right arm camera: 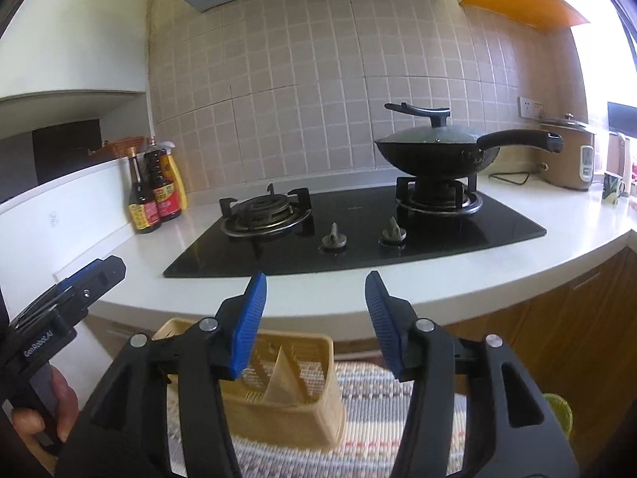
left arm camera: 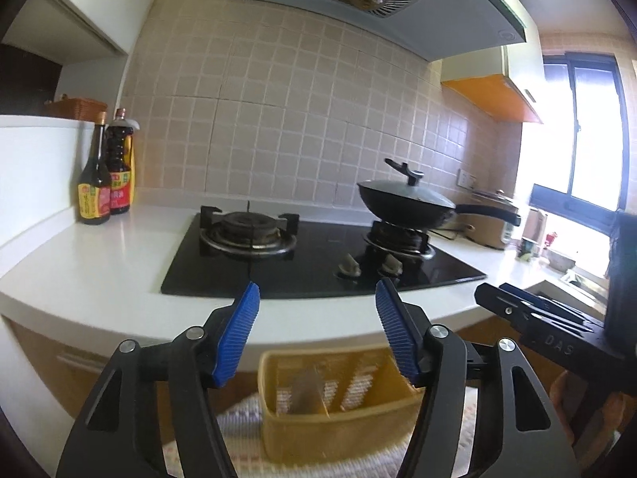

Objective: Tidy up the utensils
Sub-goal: 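Carry both spoons over the yellow basket and open both tools to drop them, then grasp the black spoon with the left tool while the right tool grasps a wooden chopstick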

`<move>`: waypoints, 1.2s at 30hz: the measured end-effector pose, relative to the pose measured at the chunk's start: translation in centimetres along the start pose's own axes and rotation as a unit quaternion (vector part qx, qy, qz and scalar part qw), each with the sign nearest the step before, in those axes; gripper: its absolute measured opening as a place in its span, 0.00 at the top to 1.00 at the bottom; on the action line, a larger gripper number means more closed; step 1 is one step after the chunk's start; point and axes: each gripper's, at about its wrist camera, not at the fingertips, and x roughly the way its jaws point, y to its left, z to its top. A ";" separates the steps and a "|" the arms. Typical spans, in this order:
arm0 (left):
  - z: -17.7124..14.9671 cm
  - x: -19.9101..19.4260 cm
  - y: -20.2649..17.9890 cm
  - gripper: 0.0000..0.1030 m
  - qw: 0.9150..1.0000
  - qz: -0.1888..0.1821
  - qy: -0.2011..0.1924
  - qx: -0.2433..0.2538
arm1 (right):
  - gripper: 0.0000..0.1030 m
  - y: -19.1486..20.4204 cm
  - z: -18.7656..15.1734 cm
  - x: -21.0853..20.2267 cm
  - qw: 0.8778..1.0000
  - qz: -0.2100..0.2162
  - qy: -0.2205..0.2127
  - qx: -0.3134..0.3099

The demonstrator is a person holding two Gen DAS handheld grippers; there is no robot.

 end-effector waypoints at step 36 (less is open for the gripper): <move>-22.5 -8.2 -2.8 0.71 0.882 -0.057 0.466 -0.028 | 0.64 -2.9 -17.2 -6.9 0.932 -0.002 0.361 0.020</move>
